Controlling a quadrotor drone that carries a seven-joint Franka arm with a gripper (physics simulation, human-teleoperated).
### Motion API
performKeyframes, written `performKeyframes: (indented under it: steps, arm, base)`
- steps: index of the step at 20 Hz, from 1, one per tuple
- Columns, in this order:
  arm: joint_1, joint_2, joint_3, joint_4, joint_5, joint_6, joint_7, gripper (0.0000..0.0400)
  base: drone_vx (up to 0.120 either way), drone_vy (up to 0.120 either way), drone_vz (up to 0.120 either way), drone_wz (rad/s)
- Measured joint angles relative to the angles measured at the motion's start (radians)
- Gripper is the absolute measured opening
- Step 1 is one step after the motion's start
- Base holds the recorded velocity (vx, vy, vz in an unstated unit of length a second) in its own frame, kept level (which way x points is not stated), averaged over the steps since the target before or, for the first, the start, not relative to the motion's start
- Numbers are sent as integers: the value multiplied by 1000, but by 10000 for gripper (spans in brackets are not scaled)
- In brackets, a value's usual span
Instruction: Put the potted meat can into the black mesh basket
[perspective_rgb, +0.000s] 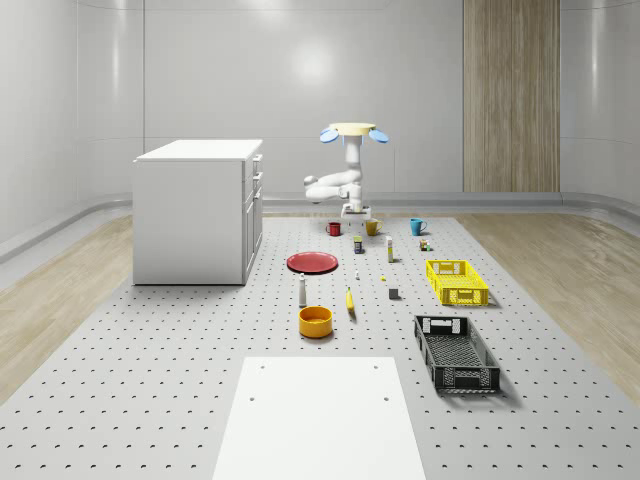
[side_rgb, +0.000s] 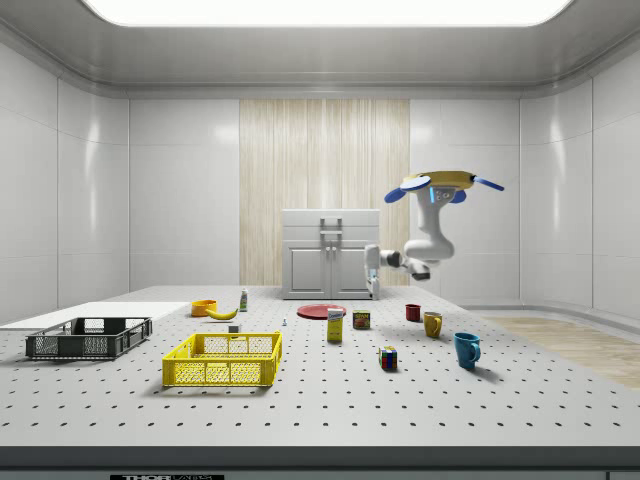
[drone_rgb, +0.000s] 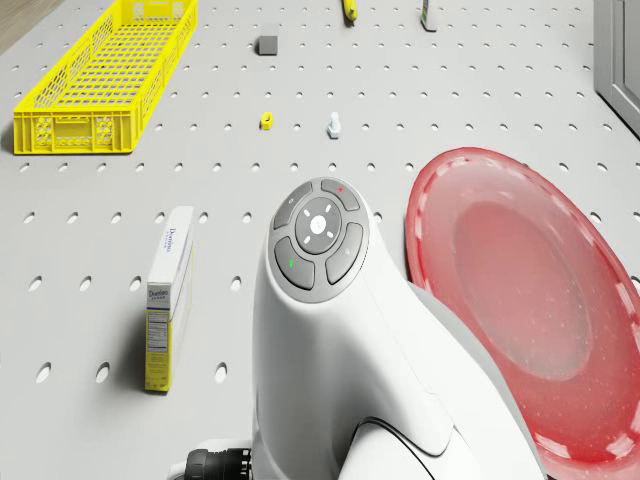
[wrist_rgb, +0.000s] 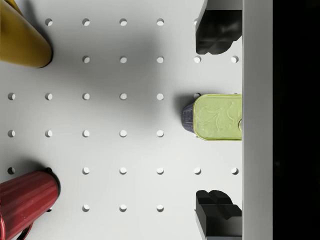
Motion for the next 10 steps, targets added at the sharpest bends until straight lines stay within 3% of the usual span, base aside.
performKeyframes:
  steps: [4,8,10]
  arm:
    - [-4,-16,4,1,7,15,4,400]
    - [-9,-31,7,2,15,29,8,400]
    - [-10,-39,2,3,12,39,9,400]
  base:
    - [120,0,-120,0]
    - [110,0,0,0]
    - [0,0,0,0]
